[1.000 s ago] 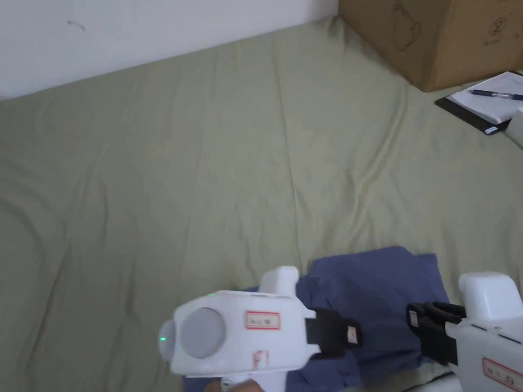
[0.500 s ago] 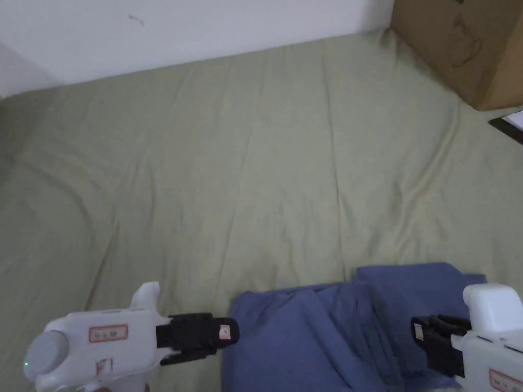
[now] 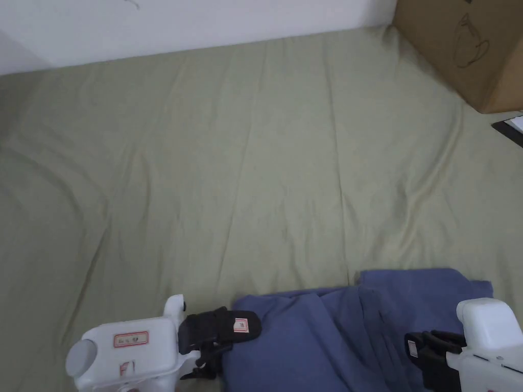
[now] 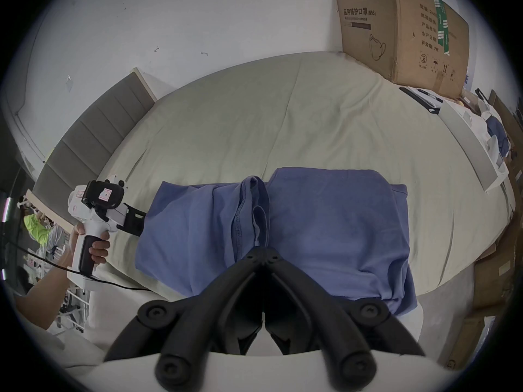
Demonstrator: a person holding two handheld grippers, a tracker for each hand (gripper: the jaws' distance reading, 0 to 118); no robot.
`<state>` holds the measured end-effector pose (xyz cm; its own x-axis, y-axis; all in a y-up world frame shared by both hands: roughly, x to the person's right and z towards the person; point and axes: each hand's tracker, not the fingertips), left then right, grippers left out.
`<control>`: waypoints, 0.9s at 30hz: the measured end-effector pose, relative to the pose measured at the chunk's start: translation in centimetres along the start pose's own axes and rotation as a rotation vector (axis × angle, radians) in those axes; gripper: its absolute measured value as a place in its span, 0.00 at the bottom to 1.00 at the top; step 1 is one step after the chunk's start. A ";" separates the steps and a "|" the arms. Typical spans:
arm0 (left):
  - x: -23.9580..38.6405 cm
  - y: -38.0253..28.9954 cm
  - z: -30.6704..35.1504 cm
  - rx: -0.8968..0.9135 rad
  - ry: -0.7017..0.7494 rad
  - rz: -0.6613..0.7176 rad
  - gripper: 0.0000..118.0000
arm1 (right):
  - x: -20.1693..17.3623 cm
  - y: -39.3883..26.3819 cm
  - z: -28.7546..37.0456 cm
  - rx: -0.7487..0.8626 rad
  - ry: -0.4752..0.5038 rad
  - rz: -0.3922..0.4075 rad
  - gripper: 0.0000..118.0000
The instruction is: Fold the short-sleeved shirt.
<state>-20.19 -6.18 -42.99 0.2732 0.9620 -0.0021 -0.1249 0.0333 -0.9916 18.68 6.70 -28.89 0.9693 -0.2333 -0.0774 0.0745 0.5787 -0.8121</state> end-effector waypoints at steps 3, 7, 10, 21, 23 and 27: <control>0.2 -0.5 -2.2 -0.074 -0.008 0.008 0.69 | 0.1 0.1 -0.2 -0.005 0.006 -0.007 0.00; -0.9 -0.6 -3.3 -0.090 0.172 0.027 0.08 | 0.1 0.1 -0.2 -0.008 -0.004 -0.006 0.00; -0.2 -0.7 -1.5 -0.032 0.185 0.025 0.08 | 0.2 0.1 0.1 -0.006 -0.011 -0.008 0.00; 0.9 -0.9 15.0 0.110 0.449 0.008 0.08 | -0.7 0.3 0.7 0.008 -0.021 0.017 0.00; 1.1 -1.3 18.2 0.141 0.522 0.040 0.08 | -0.8 0.2 0.5 0.009 -0.011 0.011 0.00; 4.1 -2.7 19.9 0.205 0.575 0.029 0.08 | -0.9 -0.1 0.1 0.008 0.000 0.010 0.00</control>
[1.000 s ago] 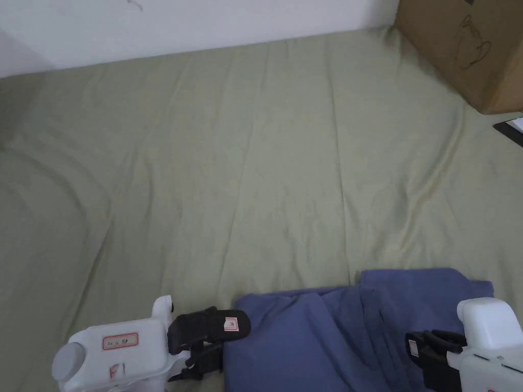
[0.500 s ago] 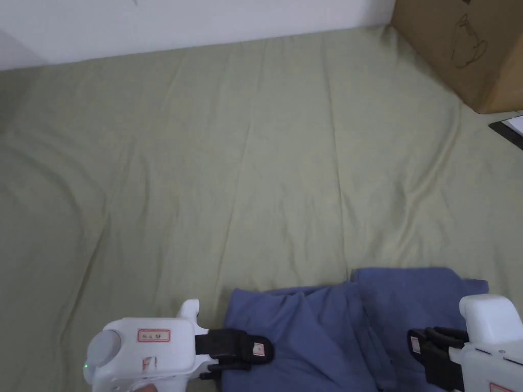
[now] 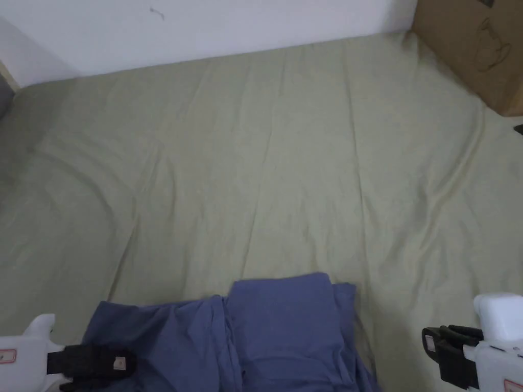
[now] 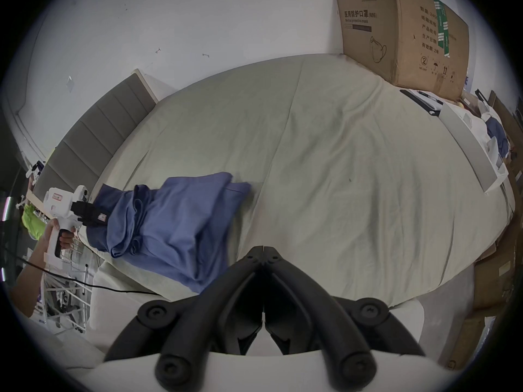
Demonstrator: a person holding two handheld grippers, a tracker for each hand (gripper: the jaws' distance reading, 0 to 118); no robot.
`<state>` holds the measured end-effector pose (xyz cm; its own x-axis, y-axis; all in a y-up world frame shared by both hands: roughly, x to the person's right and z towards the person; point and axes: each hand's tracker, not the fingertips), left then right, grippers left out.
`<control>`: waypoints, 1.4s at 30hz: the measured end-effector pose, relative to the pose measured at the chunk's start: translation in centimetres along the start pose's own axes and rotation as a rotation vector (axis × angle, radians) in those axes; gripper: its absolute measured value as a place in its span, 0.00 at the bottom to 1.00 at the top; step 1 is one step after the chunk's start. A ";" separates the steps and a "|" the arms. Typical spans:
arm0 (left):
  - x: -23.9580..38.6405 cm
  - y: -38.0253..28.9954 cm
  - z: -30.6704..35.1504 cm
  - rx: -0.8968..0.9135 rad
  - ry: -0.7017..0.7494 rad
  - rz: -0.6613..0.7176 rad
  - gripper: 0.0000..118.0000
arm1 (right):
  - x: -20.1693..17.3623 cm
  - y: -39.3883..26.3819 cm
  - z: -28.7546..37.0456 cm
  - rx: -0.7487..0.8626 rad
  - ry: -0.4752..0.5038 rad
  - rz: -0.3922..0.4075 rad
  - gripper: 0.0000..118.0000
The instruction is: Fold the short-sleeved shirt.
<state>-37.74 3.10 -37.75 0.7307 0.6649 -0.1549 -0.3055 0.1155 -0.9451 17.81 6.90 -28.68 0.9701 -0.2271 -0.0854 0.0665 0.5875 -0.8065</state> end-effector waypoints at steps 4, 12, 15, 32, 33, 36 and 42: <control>3.7 -0.8 0.7 -0.002 0.026 0.007 0.08 | 0.2 0.0 0.0 0.004 0.006 -0.018 0.00; 14.4 -1.3 -1.0 -0.043 -0.009 0.091 0.08 | 1.7 -0.2 1.7 0.051 -0.003 -0.042 0.00; 19.2 -1.9 -3.6 -0.047 0.040 -0.080 0.08 | 2.7 -0.5 2.6 0.071 0.007 -0.069 0.00; 26.9 -3.0 -15.5 -0.227 0.018 -0.342 0.97 | 7.7 -3.1 4.3 0.066 -0.052 -0.168 0.00; 26.2 -2.7 -14.3 -0.192 0.013 -0.325 0.97 | 7.7 -3.1 4.2 0.063 -0.054 -0.167 0.00; 23.1 -1.9 -10.8 -0.115 0.032 -0.240 0.95 | 7.5 -3.1 3.9 0.054 -0.053 -0.158 0.00; 16.7 -2.2 -7.7 0.028 0.114 -0.149 0.06 | 6.4 -2.5 2.9 0.035 -0.039 -0.121 0.00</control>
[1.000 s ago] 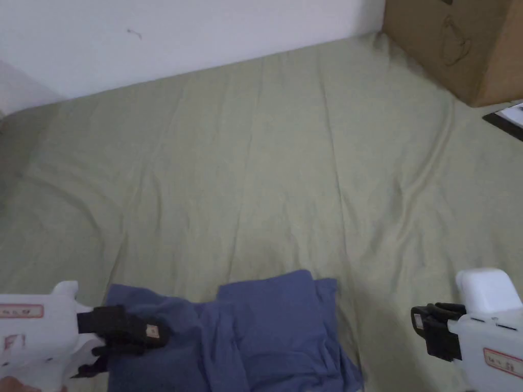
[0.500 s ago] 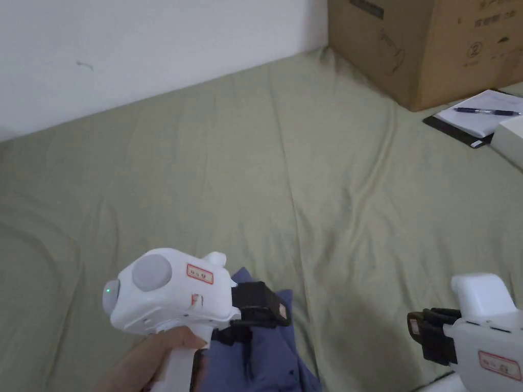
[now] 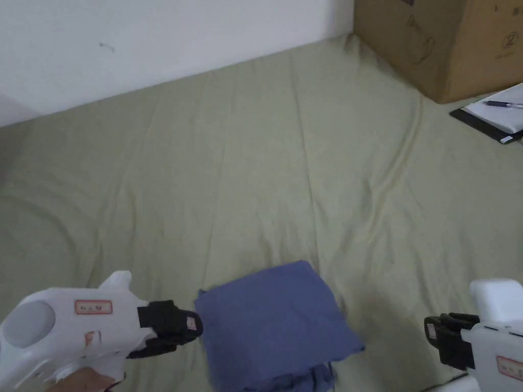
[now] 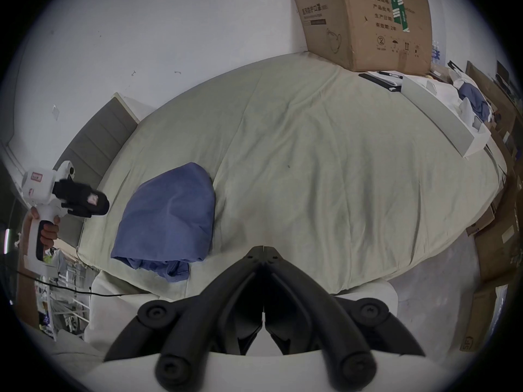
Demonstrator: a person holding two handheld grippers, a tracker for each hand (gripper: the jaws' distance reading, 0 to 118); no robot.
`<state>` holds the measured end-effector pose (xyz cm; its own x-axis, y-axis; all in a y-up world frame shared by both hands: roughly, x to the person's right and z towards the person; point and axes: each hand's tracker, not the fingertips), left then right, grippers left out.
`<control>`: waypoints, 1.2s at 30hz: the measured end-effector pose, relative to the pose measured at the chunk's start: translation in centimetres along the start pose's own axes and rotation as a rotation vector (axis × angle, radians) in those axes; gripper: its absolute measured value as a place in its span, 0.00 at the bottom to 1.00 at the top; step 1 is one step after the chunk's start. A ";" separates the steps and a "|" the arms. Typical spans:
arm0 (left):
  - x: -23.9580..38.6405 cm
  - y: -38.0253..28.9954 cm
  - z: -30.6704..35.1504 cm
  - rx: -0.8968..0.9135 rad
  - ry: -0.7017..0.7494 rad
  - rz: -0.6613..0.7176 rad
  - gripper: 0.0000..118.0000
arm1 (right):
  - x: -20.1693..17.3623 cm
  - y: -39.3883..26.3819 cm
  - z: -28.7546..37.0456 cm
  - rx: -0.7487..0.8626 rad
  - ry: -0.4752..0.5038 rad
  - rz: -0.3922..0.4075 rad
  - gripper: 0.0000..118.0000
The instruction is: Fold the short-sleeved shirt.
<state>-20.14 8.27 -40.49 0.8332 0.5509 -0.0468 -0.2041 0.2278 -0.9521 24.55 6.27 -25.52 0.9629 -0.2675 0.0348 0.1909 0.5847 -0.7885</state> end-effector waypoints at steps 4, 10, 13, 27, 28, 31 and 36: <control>-0.7 -1.2 -1.1 0.029 -0.082 0.037 0.00 | -0.9 0.4 -0.6 -0.004 0.009 0.021 0.00; 2.7 -0.7 -5.9 -0.024 -0.146 -0.037 0.00 | -1.5 0.5 -1.0 -0.018 0.016 0.043 0.00; 4.8 -0.8 -10.0 -0.110 -0.111 -0.063 0.00 | -1.3 0.2 -1.0 -0.024 0.016 0.041 0.00; 11.3 -3.3 -13.6 -0.209 -0.201 -0.185 0.00 | -0.7 0.1 -1.3 -0.047 0.023 0.041 0.00; 10.9 -3.0 -12.6 -0.194 -0.237 -0.166 0.00 | -1.0 0.3 -1.5 -0.047 0.033 0.049 0.00; 8.4 -1.5 -8.6 -0.085 -0.287 -0.128 0.00 | -2.5 1.0 -2.5 -0.050 0.072 0.090 0.00; 2.3 0.2 -2.1 0.093 -0.295 0.001 0.00 | -6.8 2.8 -5.8 -0.056 0.160 0.200 0.00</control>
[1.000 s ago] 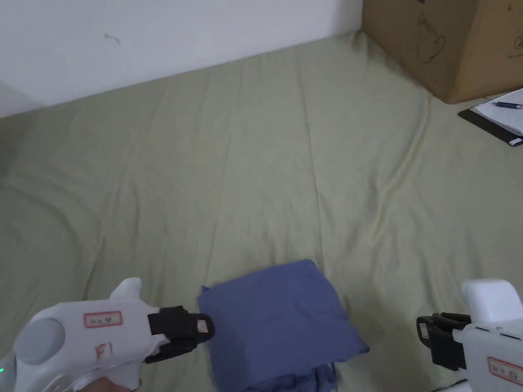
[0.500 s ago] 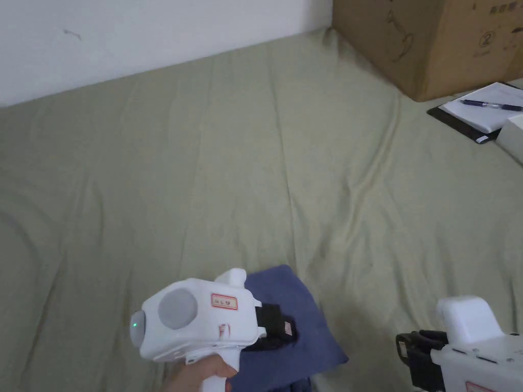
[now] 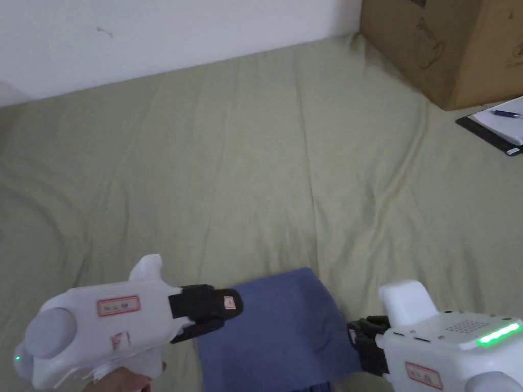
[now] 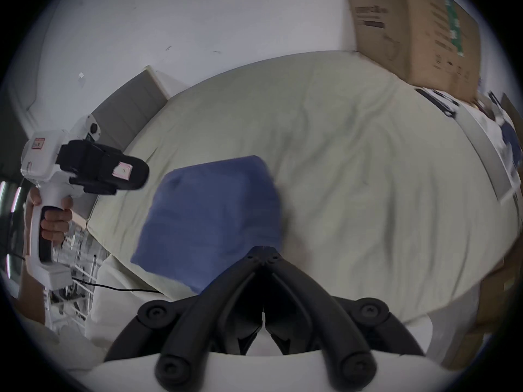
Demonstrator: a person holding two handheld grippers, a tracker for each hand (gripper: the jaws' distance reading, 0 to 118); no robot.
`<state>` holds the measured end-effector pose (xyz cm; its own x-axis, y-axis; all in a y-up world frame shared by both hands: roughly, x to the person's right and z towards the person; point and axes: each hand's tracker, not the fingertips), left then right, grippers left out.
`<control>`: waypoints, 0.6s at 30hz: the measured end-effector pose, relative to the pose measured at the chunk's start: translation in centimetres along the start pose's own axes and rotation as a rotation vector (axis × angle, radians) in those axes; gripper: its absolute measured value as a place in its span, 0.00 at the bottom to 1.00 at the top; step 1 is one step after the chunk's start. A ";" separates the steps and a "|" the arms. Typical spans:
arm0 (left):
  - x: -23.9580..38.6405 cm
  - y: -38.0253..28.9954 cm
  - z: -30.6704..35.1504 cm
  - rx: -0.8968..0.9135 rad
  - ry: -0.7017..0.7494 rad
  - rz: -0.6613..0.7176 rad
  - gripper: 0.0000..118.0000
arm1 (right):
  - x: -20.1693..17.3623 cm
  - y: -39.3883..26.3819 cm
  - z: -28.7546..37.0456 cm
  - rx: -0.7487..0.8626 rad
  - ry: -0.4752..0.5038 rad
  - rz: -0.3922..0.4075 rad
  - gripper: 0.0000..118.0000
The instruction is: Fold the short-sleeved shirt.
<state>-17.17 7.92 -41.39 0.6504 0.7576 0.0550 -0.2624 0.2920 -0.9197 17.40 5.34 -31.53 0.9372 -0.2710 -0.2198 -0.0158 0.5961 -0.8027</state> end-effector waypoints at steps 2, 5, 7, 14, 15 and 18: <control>-1.9 0.4 1.9 0.032 0.006 0.052 0.00 | -1.4 1.0 -2.0 -0.002 0.029 0.052 0.00; -4.9 0.2 3.4 0.011 0.018 0.071 0.01 | -3.4 2.1 -5.6 -0.047 0.003 0.139 0.00; -6.7 -0.4 3.4 -0.036 -0.022 0.112 0.14 | -4.3 2.2 -7.8 -0.075 -0.008 0.199 0.00; -11.8 -2.8 -0.6 -0.125 -0.119 0.250 0.99 | -4.0 2.1 -10.0 -0.109 -0.029 0.240 0.00; -12.3 -2.8 -1.4 -0.142 -0.113 0.262 0.99 | -3.9 2.0 -10.0 -0.106 -0.027 0.228 0.00; -12.4 -2.5 -3.5 -0.172 -0.169 0.289 0.99 | -3.8 1.7 -10.0 -0.097 -0.024 0.210 0.00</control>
<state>-22.07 -4.24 -41.08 0.4362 0.8844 -0.1660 -0.2849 -0.0393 -0.9577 10.29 -0.19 -37.57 0.9178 -0.1296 -0.3754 -0.2442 0.5614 -0.7907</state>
